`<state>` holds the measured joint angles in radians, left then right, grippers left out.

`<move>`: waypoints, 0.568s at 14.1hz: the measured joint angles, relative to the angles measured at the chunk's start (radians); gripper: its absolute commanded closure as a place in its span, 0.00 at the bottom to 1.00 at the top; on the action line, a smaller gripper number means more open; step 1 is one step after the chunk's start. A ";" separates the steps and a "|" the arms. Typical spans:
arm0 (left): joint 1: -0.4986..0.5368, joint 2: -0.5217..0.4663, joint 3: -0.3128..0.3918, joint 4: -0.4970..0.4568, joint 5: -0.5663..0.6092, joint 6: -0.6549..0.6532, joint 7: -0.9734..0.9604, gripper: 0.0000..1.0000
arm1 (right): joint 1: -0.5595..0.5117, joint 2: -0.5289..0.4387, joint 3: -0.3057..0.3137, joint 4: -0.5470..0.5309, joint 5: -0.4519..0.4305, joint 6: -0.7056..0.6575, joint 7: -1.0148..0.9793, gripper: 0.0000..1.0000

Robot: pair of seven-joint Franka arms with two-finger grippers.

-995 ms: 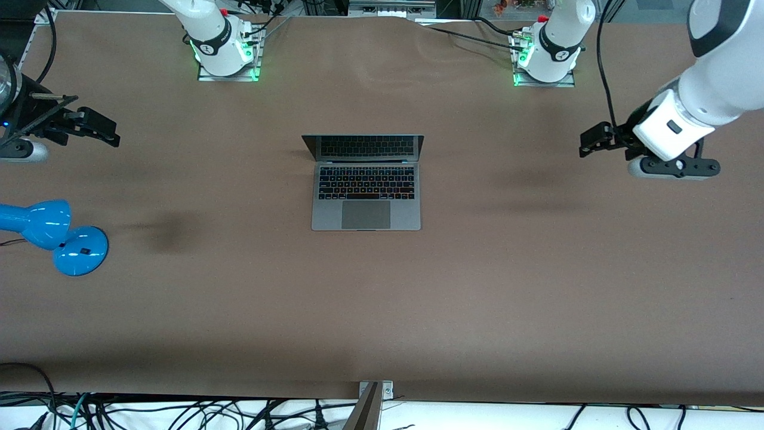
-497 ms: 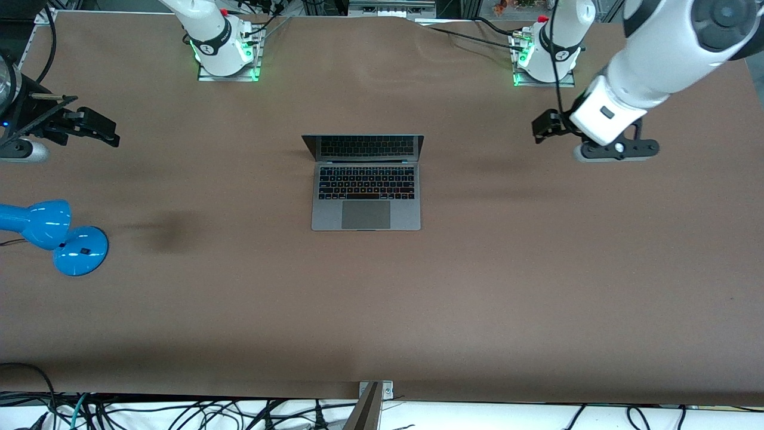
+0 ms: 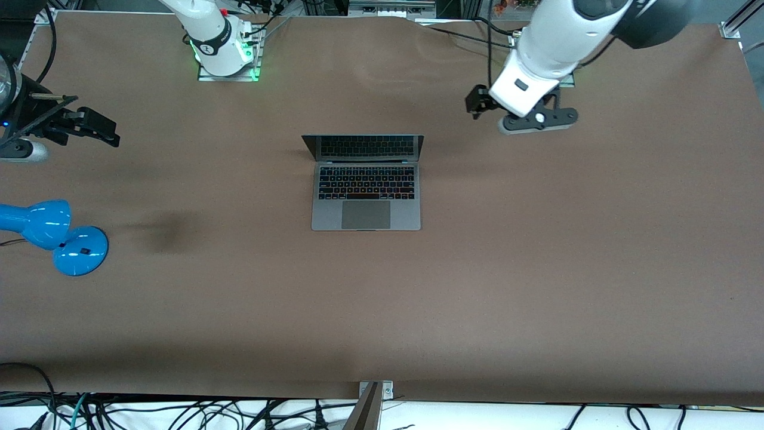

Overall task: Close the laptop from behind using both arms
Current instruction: 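Move both grippers toward the laptop lid's back edge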

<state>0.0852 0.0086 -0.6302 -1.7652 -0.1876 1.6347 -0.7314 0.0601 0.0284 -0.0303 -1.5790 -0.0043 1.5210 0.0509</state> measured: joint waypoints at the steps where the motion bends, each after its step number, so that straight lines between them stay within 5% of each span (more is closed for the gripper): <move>1: -0.001 0.015 -0.019 -0.004 -0.019 0.007 -0.033 0.02 | 0.000 0.000 0.000 0.000 0.000 -0.001 0.000 0.00; 8: -0.060 0.176 -0.097 -0.010 -0.121 0.043 -0.165 0.12 | 0.062 0.052 0.008 -0.011 0.002 -0.058 -0.003 0.00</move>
<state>0.0254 0.1848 -0.7273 -1.7749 -0.3082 1.6775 -0.8966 0.1220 0.0800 -0.0220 -1.5900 -0.0024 1.4629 0.0479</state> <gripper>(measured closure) 0.057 0.000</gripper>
